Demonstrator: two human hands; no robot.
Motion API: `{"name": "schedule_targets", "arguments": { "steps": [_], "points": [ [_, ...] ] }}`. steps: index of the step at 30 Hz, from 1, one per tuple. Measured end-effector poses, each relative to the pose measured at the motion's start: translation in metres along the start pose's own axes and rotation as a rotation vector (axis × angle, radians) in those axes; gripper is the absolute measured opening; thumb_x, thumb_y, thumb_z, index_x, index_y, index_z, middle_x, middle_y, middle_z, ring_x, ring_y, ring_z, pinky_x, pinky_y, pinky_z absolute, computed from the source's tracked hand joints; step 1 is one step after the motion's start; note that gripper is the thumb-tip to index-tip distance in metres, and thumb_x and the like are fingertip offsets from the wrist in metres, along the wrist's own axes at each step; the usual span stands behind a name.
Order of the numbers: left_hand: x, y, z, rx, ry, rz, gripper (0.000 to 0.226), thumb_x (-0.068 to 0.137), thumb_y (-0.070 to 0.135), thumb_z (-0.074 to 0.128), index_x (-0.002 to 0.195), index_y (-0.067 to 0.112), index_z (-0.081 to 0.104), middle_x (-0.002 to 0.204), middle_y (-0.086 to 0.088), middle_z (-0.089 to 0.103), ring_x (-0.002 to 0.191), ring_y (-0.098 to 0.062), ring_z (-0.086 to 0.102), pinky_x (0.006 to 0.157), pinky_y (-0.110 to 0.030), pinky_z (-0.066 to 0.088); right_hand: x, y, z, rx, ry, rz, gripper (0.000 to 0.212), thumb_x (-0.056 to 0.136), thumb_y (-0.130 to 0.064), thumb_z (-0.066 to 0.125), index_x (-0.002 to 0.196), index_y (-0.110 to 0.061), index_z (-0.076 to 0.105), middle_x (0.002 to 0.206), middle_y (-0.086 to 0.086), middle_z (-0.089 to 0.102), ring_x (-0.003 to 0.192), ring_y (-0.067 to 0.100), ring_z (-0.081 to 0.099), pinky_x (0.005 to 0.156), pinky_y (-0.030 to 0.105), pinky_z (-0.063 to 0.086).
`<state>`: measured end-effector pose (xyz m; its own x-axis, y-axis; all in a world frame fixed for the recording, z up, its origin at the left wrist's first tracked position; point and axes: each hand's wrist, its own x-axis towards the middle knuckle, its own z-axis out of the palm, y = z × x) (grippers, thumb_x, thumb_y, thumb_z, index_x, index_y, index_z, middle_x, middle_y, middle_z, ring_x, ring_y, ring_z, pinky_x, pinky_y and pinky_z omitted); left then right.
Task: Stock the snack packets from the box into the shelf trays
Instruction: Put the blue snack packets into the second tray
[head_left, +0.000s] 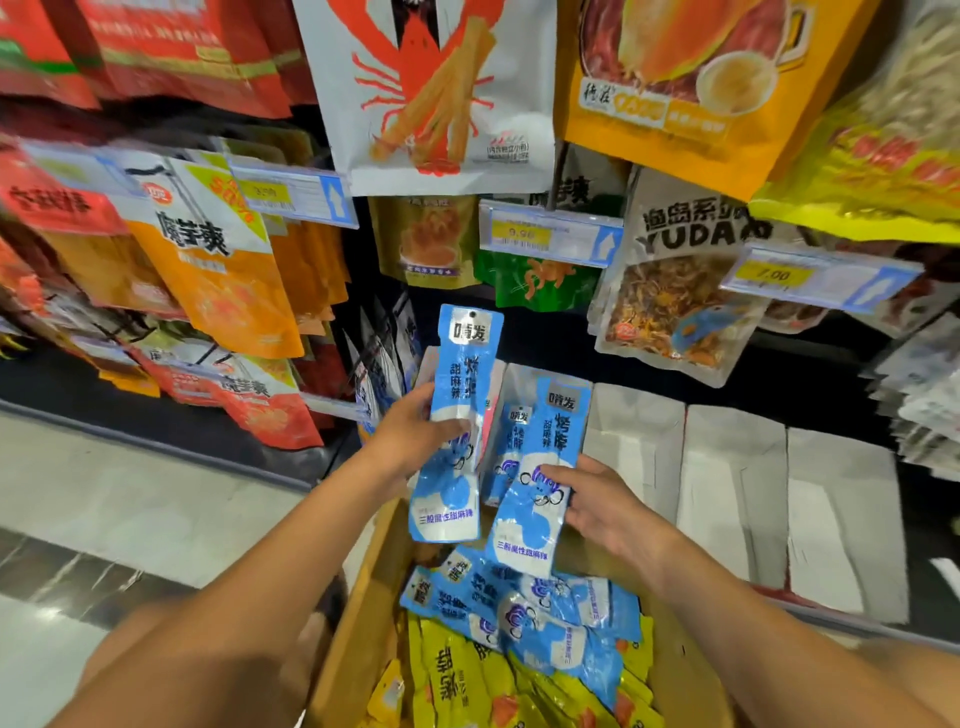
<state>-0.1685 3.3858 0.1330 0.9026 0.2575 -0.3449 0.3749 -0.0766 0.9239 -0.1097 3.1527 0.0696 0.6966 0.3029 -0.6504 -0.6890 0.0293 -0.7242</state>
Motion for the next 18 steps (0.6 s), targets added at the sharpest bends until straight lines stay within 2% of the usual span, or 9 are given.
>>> {"name": "schedule_targets", "arguments": {
  "steps": [3, 6, 8, 11, 15, 18],
  "points": [
    [0.021, -0.01, -0.002, 0.034, -0.032, -0.01, 0.028, 0.091, 0.011, 0.077, 0.111, 0.031, 0.076, 0.129, 0.008, 0.071, 0.113, -0.016, 0.07, 0.1, -0.04, 0.054, 0.007, -0.001, -0.007, -0.091, 0.043, 0.027, 0.031, 0.089, -0.006, 0.073, 0.12, -0.007, 0.067, 0.106, 0.013, 0.076, 0.1, 0.029, 0.073, 0.093, 0.048, 0.058],
    [0.042, -0.011, -0.003, 0.078, -0.07, -0.045, 0.021, 0.091, 0.013, 0.077, 0.109, 0.025, 0.079, 0.109, 0.004, 0.079, 0.106, -0.024, 0.073, 0.1, -0.049, 0.054, 0.019, -0.007, -0.02, -0.156, 0.112, 0.037, 0.024, 0.088, -0.01, 0.075, 0.111, -0.009, 0.068, 0.102, 0.011, 0.077, 0.093, 0.025, 0.074, 0.081, 0.042, 0.061],
    [0.053, -0.006, -0.004, 0.063, -0.09, -0.036, 0.021, 0.091, 0.013, 0.076, 0.111, 0.021, 0.079, 0.105, -0.001, 0.08, 0.101, -0.029, 0.074, 0.098, -0.055, 0.055, 0.035, -0.012, -0.026, -0.168, 0.165, 0.027, 0.022, 0.088, -0.009, 0.075, 0.109, -0.008, 0.069, 0.102, 0.011, 0.077, 0.088, 0.022, 0.073, 0.07, 0.034, 0.058],
    [0.067, -0.007, -0.004, 0.032, -0.082, -0.04, 0.019, 0.091, 0.013, 0.077, 0.108, 0.021, 0.079, 0.104, -0.003, 0.08, 0.1, -0.032, 0.075, 0.098, -0.059, 0.055, 0.068, -0.017, -0.025, -0.208, 0.201, 0.022, 0.031, 0.086, -0.009, 0.077, 0.116, -0.006, 0.067, 0.105, 0.011, 0.076, 0.094, 0.024, 0.073, 0.069, 0.031, 0.057],
    [0.08, -0.01, -0.004, 0.011, -0.046, -0.057, 0.019, 0.094, 0.015, 0.075, 0.111, 0.022, 0.077, 0.103, -0.001, 0.08, 0.095, -0.028, 0.076, 0.092, -0.053, 0.06, 0.117, -0.016, -0.01, -0.265, 0.216, 0.031, 0.026, 0.087, -0.007, 0.076, 0.113, -0.006, 0.068, 0.108, 0.013, 0.075, 0.084, 0.02, 0.074, 0.059, 0.028, 0.056],
    [0.088, -0.016, -0.006, 0.015, -0.004, -0.069, 0.016, 0.095, 0.012, 0.072, 0.107, 0.021, 0.076, 0.101, -0.003, 0.08, 0.093, -0.028, 0.076, 0.088, -0.048, 0.061, 0.15, -0.01, 0.003, -0.347, 0.271, 0.026, 0.016, 0.086, -0.008, 0.077, 0.098, -0.012, 0.066, 0.108, 0.013, 0.073, 0.081, 0.021, 0.069, 0.064, 0.028, 0.054]
  ]
}}
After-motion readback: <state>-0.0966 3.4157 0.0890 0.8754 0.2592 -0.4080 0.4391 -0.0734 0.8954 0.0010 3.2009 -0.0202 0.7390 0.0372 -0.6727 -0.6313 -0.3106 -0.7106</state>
